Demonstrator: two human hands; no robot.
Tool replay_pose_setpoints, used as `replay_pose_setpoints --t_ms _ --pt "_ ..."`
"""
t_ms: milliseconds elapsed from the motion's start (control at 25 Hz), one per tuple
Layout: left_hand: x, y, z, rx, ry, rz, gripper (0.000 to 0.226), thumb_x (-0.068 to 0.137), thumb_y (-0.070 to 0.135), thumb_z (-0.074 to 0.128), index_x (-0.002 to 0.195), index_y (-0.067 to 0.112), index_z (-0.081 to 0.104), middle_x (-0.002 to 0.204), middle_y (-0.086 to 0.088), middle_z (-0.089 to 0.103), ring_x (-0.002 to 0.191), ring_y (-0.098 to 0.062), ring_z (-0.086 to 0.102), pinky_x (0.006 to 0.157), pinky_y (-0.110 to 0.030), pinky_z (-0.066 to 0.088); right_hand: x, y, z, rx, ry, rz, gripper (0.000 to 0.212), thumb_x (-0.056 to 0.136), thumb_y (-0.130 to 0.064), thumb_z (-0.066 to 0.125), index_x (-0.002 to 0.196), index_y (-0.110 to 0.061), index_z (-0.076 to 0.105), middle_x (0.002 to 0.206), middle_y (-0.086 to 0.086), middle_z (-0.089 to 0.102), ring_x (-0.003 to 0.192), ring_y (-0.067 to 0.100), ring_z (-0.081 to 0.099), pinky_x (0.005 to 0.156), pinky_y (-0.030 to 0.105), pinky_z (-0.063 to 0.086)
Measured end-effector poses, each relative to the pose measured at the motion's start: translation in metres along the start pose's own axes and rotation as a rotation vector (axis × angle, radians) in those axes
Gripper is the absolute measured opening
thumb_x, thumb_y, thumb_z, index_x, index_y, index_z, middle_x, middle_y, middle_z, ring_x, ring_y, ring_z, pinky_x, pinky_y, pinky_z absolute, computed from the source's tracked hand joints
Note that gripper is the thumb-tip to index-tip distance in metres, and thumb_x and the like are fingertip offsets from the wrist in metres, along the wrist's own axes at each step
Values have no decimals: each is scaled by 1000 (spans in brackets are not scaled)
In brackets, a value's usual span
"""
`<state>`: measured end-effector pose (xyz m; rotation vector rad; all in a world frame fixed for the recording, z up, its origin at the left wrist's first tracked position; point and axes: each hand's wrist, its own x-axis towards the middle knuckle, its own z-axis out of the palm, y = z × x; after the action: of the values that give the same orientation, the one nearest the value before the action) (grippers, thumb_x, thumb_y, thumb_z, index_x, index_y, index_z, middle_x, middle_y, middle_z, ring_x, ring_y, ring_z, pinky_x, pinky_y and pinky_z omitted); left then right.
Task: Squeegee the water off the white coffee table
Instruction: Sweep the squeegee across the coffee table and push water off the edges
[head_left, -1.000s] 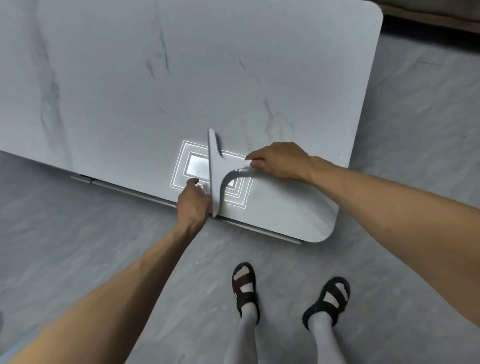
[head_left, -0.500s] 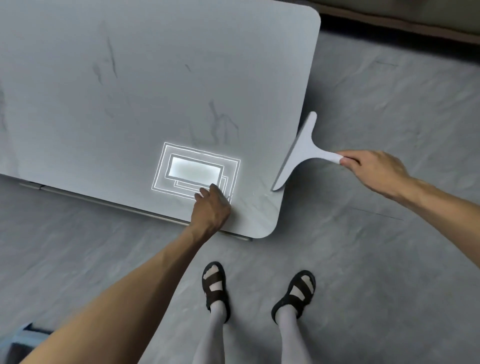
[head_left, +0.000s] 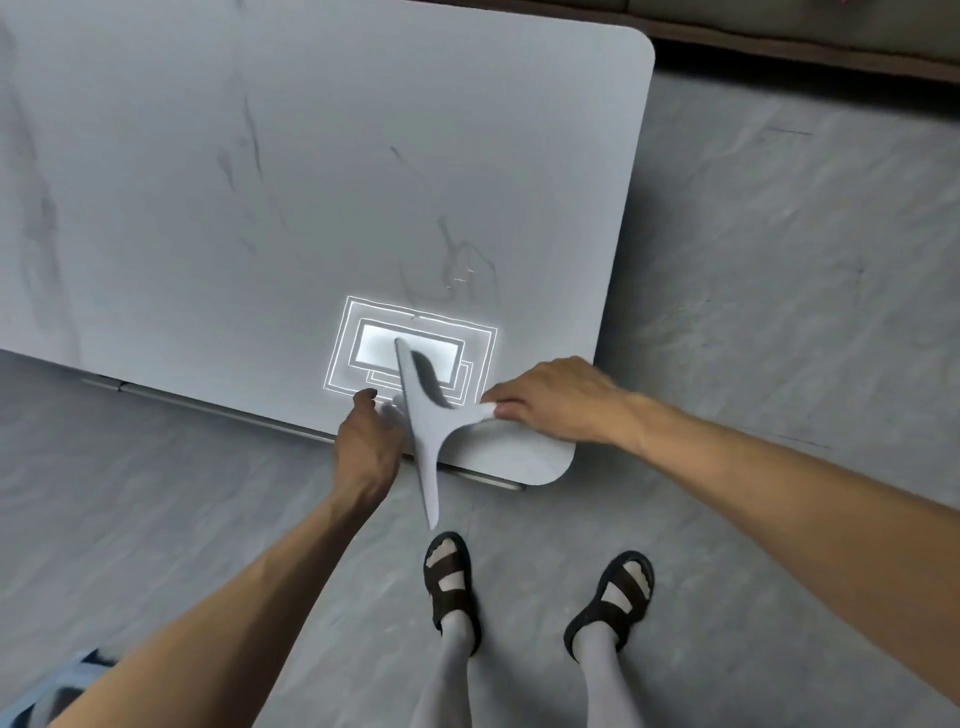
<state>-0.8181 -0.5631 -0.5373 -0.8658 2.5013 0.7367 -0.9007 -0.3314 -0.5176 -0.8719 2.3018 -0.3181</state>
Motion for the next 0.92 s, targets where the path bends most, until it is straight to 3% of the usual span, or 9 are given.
replay_pose_setpoints --t_ms 120,280,440,560,680,840,920 --pt "-1 -6 4 66 -37 42 47 94 14 46 140 10 37 128 -19 60 114 -37 59 92 -41 48 4 -6 25 -28 -74 -36 37 98 -52 32 130 -47 49 129 -9 62 113 22 58 78 32 38" --pt "-7 6 23 35 -172 88 58 88 4 54 143 9 35 132 -18 55 117 -35 56 94 -38 47 -30 49 25 -29 -56 80 35 95 -54 32 126 -53 48 122 -11 65 107 23 61 82 35 46" --pt "-13 30 45 96 -228 135 58 86 6 55 141 9 36 138 -18 48 121 -35 52 96 -39 45 -80 108 3 -54 -2 196 30 92 -58 33 120 -62 42 105 -14 70 91 19 65 70 33 47" --pt "-12 41 53 170 -244 138 55 87 11 56 139 9 38 140 -19 43 122 -37 49 97 -39 44 -111 148 -19 -134 44 298 29 90 -57 36 117 -57 47 104 -11 70 92 21 65 68 33 46" --pt "-12 44 53 155 -217 125 51 89 13 53 138 10 41 134 -19 51 119 -37 53 95 -40 45 -137 171 -45 -266 72 398 28 91 -57 35 111 -53 54 101 -8 71 88 23 67 64 31 47" --pt "-11 40 42 49 -79 36 40 96 22 40 134 12 46 117 -16 66 106 -36 61 84 -37 48 -114 126 -59 -185 65 248 23 91 -58 33 105 -60 51 88 -15 68 85 20 65 60 31 44" --pt "-5 35 31 -22 -6 -21 38 98 26 40 132 10 47 118 -15 66 106 -35 61 83 -36 46 -74 87 -53 -164 7 97 25 92 -56 33 109 -63 51 94 -16 69 89 18 65 58 27 39"
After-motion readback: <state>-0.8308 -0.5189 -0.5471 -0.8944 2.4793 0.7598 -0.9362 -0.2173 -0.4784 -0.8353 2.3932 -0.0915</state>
